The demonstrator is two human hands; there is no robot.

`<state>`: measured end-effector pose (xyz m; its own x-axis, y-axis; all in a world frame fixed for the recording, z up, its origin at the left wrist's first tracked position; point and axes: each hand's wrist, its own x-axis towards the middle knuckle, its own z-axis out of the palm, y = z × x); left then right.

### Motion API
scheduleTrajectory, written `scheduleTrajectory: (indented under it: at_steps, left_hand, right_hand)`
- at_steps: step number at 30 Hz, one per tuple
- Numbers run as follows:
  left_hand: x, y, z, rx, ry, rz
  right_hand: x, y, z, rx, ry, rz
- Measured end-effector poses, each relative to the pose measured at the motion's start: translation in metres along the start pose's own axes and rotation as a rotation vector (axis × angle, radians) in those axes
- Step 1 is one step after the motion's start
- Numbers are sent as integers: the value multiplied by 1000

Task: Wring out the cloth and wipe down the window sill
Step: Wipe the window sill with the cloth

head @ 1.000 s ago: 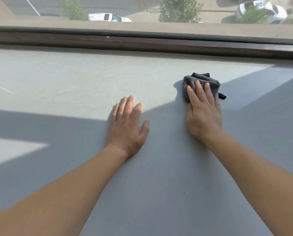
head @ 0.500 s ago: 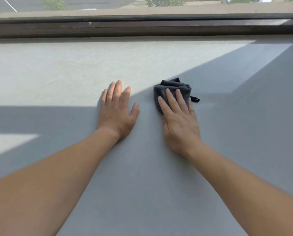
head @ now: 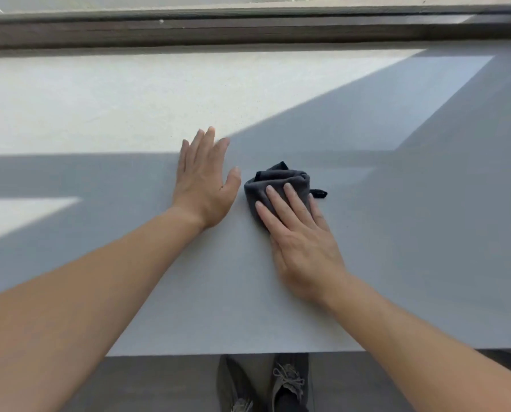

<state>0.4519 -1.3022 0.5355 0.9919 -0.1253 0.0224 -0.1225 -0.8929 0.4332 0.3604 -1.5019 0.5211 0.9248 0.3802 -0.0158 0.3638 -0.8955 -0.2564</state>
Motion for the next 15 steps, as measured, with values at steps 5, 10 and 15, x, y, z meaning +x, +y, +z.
scheduleTrajectory:
  at_steps: [5,10,15]
  left_hand:
    - [-74,-2,1,21,-46,-92]
    - [-87,-6,11,231,-108,-63]
    - [-87,-8,11,257,-119,-58]
  right_hand:
    - [-24,45,-11,-24,22,99]
    - [-39,-3,0,8,108,263]
    - [-73,1,0,-17,34,-18]
